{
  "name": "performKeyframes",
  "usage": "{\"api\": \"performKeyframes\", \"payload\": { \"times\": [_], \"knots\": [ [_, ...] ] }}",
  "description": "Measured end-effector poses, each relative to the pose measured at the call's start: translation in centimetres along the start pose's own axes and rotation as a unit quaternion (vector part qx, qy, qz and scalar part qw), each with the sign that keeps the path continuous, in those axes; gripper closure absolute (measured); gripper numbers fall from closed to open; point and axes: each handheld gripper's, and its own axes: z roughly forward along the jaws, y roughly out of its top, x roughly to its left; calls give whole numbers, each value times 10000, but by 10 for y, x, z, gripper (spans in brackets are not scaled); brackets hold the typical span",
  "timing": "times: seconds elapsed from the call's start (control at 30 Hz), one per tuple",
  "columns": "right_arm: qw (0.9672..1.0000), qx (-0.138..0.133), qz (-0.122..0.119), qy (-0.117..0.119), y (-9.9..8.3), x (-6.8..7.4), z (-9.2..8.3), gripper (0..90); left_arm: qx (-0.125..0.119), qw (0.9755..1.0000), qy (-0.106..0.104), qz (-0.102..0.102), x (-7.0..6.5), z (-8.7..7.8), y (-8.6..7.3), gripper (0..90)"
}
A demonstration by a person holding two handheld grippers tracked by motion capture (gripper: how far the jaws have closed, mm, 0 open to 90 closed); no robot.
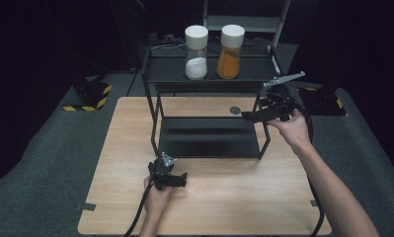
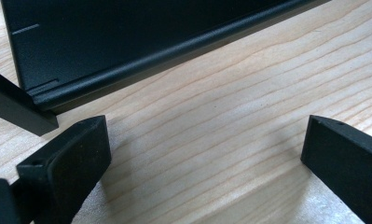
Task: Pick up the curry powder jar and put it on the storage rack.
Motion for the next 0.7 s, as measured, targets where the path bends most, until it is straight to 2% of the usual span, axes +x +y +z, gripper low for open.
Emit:
{"api": "performKeyframes", "payload": {
  "times": [0.5, 0.7],
  "knots": [
    [9998, 111, 80, 107, -22, -3, 10, 64, -3, 10000, -10, -15, 0, 0, 0, 13],
    [9998, 153, 108, 73, -30, -2, 17, 55, -2, 10000, -10, -16, 0, 0, 0, 13]
  ]
}}
